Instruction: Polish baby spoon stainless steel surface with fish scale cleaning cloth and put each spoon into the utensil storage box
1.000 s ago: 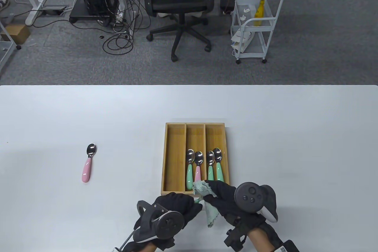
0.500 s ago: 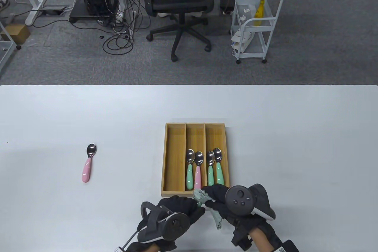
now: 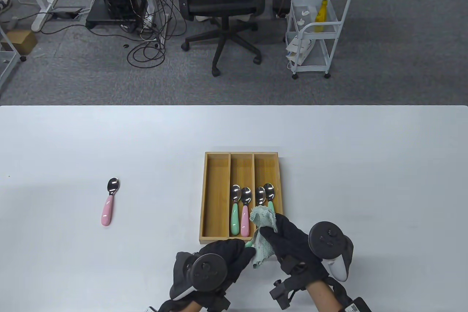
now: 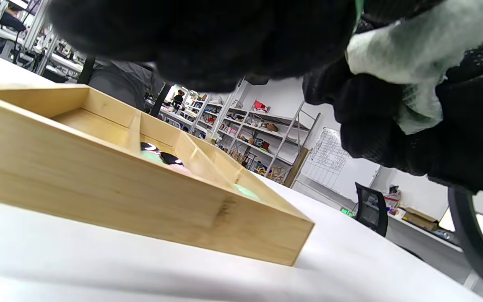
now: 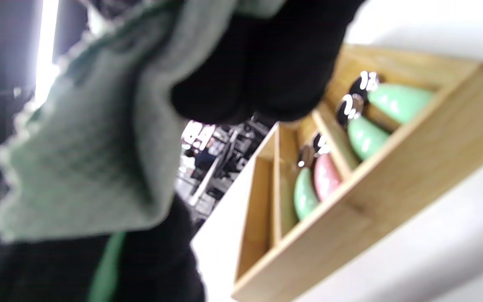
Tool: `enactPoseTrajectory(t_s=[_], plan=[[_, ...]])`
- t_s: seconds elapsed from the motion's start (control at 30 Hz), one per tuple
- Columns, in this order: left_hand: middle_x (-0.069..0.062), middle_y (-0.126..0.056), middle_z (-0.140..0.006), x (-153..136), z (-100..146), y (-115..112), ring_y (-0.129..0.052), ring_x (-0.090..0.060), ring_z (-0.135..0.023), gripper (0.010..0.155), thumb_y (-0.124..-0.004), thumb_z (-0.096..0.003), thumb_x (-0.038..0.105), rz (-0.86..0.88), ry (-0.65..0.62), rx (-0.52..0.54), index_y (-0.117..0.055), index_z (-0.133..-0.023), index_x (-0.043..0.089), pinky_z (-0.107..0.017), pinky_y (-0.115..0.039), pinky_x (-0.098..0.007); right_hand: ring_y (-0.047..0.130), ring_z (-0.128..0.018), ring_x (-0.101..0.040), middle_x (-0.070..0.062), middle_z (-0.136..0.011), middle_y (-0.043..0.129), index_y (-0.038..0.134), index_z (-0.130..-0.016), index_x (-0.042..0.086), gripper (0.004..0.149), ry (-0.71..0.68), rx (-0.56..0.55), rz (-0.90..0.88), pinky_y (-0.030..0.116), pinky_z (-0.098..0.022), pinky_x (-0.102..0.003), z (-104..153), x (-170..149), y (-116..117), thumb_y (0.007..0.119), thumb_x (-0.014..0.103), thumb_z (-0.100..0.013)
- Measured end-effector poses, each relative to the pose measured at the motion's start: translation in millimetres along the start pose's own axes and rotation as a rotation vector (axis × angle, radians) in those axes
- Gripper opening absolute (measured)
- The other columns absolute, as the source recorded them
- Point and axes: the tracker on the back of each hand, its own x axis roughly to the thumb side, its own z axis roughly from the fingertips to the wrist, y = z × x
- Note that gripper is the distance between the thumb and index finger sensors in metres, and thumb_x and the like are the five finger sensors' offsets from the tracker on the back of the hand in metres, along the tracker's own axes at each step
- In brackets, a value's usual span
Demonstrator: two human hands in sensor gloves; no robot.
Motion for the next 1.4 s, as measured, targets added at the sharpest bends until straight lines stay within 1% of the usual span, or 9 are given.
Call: enactPoseTrajectory(t_s=[0.13,0.3,0.43,0.53,0.63,0.8,1.1,1.23,1.4], plan=[[0.006,-0.097,-0.042,-2.6,0.2,2.7,-0.101,-0.017,-0.033,0.043,-0.060,-0.0553,0.057,-0.094,-0.039,-0.013,-0.088,-0.066,0.027,-0.029,-0.092,-0.035,0.102,-0.054,-0.005,-0.012,-0.095,0.082,0.068,-0.099,0.025,0.044,-0.023,0.069,0.065,0.092,-0.052,-0.033,-1.3,3.7,5.2,0.075,0.030,-0.056],[0.005,-0.098,-0.041,-2.5,1.1,-0.3,-0.101,-0.018,-0.033,0.043,-0.062,-0.0542,0.058,-0.203,-0.081,-0.048,-0.090,-0.063,0.027,-0.028,-0.092,-0.036,0.102,-0.054,-0.007,-0.013,-0.097,0.081,0.068,-0.099,0.026,0.044,-0.094,0.168,0.308,0.092,-0.053,-0.034,-2.7,9.7,14.3,0.078,0.028,-0.056],[0.005,-0.098,-0.040,4.6,1.2,-5.1,-0.101,-0.019,-0.032,0.043,-0.063,-0.0536,0.058,-0.326,-0.136,-0.094,-0.091,-0.061,0.027,-0.028,-0.092,-0.037,0.103,-0.055,-0.008,-0.013,-0.098,0.081,0.068,-0.099,0.028,0.044,-0.151,0.300,0.540,0.092,-0.053,-0.035,-2.5,15.5,25.6,0.078,0.027,-0.056],[0.004,-0.098,-0.039,9.7,1.1,-7.2,-0.101,-0.019,-0.032,0.043,-0.063,-0.0534,0.059,-0.380,-0.156,-0.125,-0.091,-0.061,0.027,-0.028,-0.092,-0.037,0.104,-0.055,-0.008,-0.012,-0.098,0.081,0.068,-0.099,0.029,0.044,-0.171,0.336,0.634,0.092,-0.053,-0.035,-1.3,17.5,30.1,0.078,0.029,-0.056],[0.004,-0.098,-0.039,9.3,1.9,-6.8,-0.101,-0.019,-0.031,0.043,-0.063,-0.0534,0.058,-0.347,-0.145,-0.118,-0.091,-0.061,0.027,-0.027,-0.092,-0.037,0.103,-0.054,-0.008,-0.011,-0.097,0.082,0.069,-0.099,0.029,0.044,-0.174,0.319,0.607,0.092,-0.053,-0.034,-0.6,16.7,28.2,0.078,0.030,-0.056],[0.004,-0.098,-0.040,5.8,4.2,0.2,-0.101,-0.018,-0.032,0.043,-0.061,-0.0544,0.057,-0.243,-0.094,-0.038,-0.090,-0.062,0.026,-0.027,-0.092,-0.037,0.101,-0.054,-0.005,-0.011,-0.097,0.080,0.067,-0.099,0.031,0.044,-0.192,0.164,0.515,0.091,-0.054,-0.032,3.1,20.5,21.0,0.075,0.032,-0.056],[0.006,-0.096,-0.043,7.3,6.4,7.3,-0.101,-0.017,-0.034,0.044,-0.057,-0.0563,0.057,0.059,0.008,0.064,-0.088,-0.066,0.026,-0.029,-0.092,-0.035,0.099,-0.053,-0.002,-0.006,-0.095,0.080,0.064,-0.100,0.030,0.044,-0.118,-0.047,0.072,0.091,-0.053,-0.028,9.3,18.9,3.0,0.073,0.034,-0.057],[0.007,-0.096,-0.045,10.1,6.0,8.5,-0.100,-0.016,-0.037,0.044,-0.056,-0.0570,0.057,0.147,0.040,0.082,-0.086,-0.068,0.027,-0.031,-0.092,-0.034,0.098,-0.054,-0.001,-0.006,-0.096,0.077,0.058,-0.102,0.029,0.045,-0.030,-0.065,-0.199,0.090,-0.055,-0.027,12.1,14.1,5.1,0.069,0.035,-0.059],[0.007,-0.096,-0.044,8.3,6.4,10.5,-0.101,-0.016,-0.035,0.044,-0.057,-0.0563,0.057,0.068,0.003,0.089,-0.087,-0.067,0.027,-0.030,-0.092,-0.035,0.100,-0.053,-0.002,-0.006,-0.096,0.078,0.061,-0.101,0.028,0.045,-0.077,-0.031,-0.142,0.091,-0.054,-0.029,10.2,12.2,2.7,0.071,0.033,-0.058]])
